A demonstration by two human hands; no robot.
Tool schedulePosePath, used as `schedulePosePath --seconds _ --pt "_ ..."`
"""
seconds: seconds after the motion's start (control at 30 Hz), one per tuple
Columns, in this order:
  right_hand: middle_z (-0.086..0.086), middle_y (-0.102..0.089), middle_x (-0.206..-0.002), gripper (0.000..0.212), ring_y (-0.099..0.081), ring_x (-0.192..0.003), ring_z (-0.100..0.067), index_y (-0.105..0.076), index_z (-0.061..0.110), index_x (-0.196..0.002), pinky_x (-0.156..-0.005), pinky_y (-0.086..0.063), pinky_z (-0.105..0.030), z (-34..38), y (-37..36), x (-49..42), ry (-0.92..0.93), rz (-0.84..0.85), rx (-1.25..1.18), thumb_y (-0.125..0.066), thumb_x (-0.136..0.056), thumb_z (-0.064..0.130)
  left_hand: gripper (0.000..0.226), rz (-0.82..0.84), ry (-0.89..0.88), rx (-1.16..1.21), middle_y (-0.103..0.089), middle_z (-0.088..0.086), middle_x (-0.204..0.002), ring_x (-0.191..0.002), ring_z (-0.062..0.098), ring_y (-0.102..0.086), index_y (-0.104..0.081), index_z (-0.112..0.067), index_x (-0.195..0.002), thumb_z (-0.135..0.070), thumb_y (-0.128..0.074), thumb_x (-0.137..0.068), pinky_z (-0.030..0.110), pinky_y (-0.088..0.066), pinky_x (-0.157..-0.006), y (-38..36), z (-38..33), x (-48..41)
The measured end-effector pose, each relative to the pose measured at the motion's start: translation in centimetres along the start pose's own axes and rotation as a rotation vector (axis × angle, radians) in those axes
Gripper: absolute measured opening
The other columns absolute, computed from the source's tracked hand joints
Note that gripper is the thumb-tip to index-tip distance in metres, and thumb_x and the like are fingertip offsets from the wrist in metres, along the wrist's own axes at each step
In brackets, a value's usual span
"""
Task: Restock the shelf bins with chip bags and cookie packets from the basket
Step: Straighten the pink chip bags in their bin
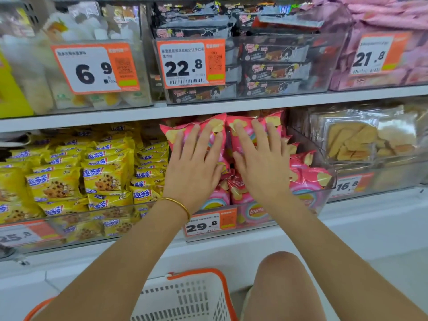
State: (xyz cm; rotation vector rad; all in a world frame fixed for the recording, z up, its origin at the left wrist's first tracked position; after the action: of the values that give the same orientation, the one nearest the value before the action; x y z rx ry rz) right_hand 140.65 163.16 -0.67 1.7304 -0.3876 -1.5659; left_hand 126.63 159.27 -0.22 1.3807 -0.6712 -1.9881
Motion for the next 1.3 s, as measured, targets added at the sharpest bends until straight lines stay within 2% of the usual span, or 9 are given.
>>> schedulePosePath --seconds 0.17,0.23,0.33,0.43,0.6,0.67,0.8,1.0,1.3 --pt "-0.01 -0.046 -0.143 0.046 -0.041 -0.131 -0.037 -0.047 0.017 -0.138 -0.099 -0.041 -0.053 -1.2 2.3 1.4 0.037 -0.167 -0.115 -0.046 -0.093 0.028 0.052 -0.067 -0.003 0.04 -0.035 0.018 -0.148 -0.137 0.039 -0.03 -0.041 -0.015 -0.142 -0.035 -0.038 -0.094 0.055 -0.026 -0.11 1.2 -0.3 0.4" --pt "-0.012 -0.06 -0.122 0.034 -0.055 -0.111 -0.035 -0.061 0.009 -0.12 -0.088 -0.046 -0.044 -2.3 3.7 2.8 0.064 -0.23 -0.221 -0.05 -0.09 0.02 0.043 -0.19 -0.027 0.081 -0.044 0.017 -0.142 -0.13 0.037 -0.037 -0.05 -0.013 -0.134 -0.029 -0.045 -0.094 0.051 -0.031 -0.107 2.2 -1.1 1.4" --pt "-0.007 -0.066 -0.089 0.024 -0.059 -0.081 -0.029 -0.069 0.009 -0.091 -0.067 -0.048 -0.037 -3.9 3.8 5.7 0.129 -0.158 -0.325 -0.049 -0.089 0.02 0.019 -0.305 -0.082 0.122 -0.064 0.007 -0.107 -0.101 0.029 -0.053 -0.065 -0.015 -0.103 -0.022 -0.059 -0.087 0.041 -0.037 -0.087 2.8 -3.2 3.8" --pt "-0.006 -0.063 -0.08 0.018 -0.059 -0.075 -0.03 -0.069 0.009 -0.081 -0.06 -0.05 -0.037 -4.7 2.3 7.4 0.202 -0.031 -0.3 -0.057 -0.083 0.022 0.01 -0.176 -0.155 0.097 -0.06 0.003 -0.084 -0.079 0.026 -0.054 -0.063 -0.017 -0.084 -0.026 -0.061 -0.086 0.037 -0.032 -0.073 1.4 -4.6 5.6" --pt "-0.007 -0.06 -0.079 0.017 -0.058 -0.073 -0.031 -0.065 0.008 -0.078 -0.057 -0.048 -0.035 -5.2 1.6 7.5 0.186 0.022 -0.274 -0.08 -0.07 0.009 0.012 -0.014 -0.138 0.071 -0.061 0.005 -0.081 -0.076 0.027 -0.055 -0.064 -0.014 -0.08 -0.02 -0.074 -0.076 0.036 -0.029 -0.071 0.5 -5.2 5.6" --pt "-0.007 -0.061 -0.078 0.02 -0.058 -0.07 -0.031 -0.065 0.008 -0.077 -0.056 -0.048 -0.035 -5.9 1.6 7.9 0.144 0.003 -0.254 -0.083 -0.067 0.009 0.003 0.004 -0.145 0.048 -0.062 0.006 -0.081 -0.075 0.027 -0.055 -0.065 -0.013 -0.079 -0.014 -0.067 -0.078 0.036 -0.028 -0.071 0.6 -5.4 5.4" --pt "-0.007 -0.065 -0.079 0.023 -0.06 -0.072 -0.032 -0.068 0.008 -0.083 -0.059 -0.048 -0.037 -6.8 1.1 8.5 0.172 -0.006 -0.207 -0.082 -0.065 0.006 0.031 0.07 -0.131 0.047 -0.064 0.005 -0.084 -0.076 0.026 -0.055 -0.068 -0.015 -0.08 -0.012 -0.037 -0.078 0.035 -0.028 -0.07 0.9 -5.5 5.2" --pt "-0.007 -0.066 -0.071 0.008 -0.061 -0.067 -0.031 -0.069 0.008 -0.071 -0.058 -0.049 -0.036 -6.6 1.0 7.5 0.146 -0.029 -0.246 -0.066 -0.066 0.014 0.038 0.116 -0.114 0.09 -0.064 0.005 -0.079 -0.074 0.026 -0.057 -0.07 -0.013 -0.081 -0.011 -0.032 -0.077 0.036 -0.043 -0.065 0.7 -5.7 4.8" --pt "-0.009 -0.066 -0.071 0.009 -0.06 -0.067 -0.032 -0.069 0.006 -0.07 -0.06 -0.049 -0.037 -6.3 1.0 5.8 0.11 -0.021 -0.291 -0.065 -0.066 0.013 0.039 0.108 -0.112 0.07 -0.063 0.006 -0.078 -0.074 0.027 -0.056 -0.068 -0.013 -0.08 -0.009 -0.029 -0.076 0.035 -0.042 -0.064 0.8 -4.8 3.5"
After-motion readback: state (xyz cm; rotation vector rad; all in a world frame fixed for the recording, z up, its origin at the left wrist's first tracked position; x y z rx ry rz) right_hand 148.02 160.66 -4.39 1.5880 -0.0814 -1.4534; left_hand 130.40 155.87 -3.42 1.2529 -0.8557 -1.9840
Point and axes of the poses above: each hand's wrist, its own x-axis away from the middle knuckle, its own y-axis out of the back of the hand, z = x × y, the point moved 3 cm from there along -x, towards the middle knuckle
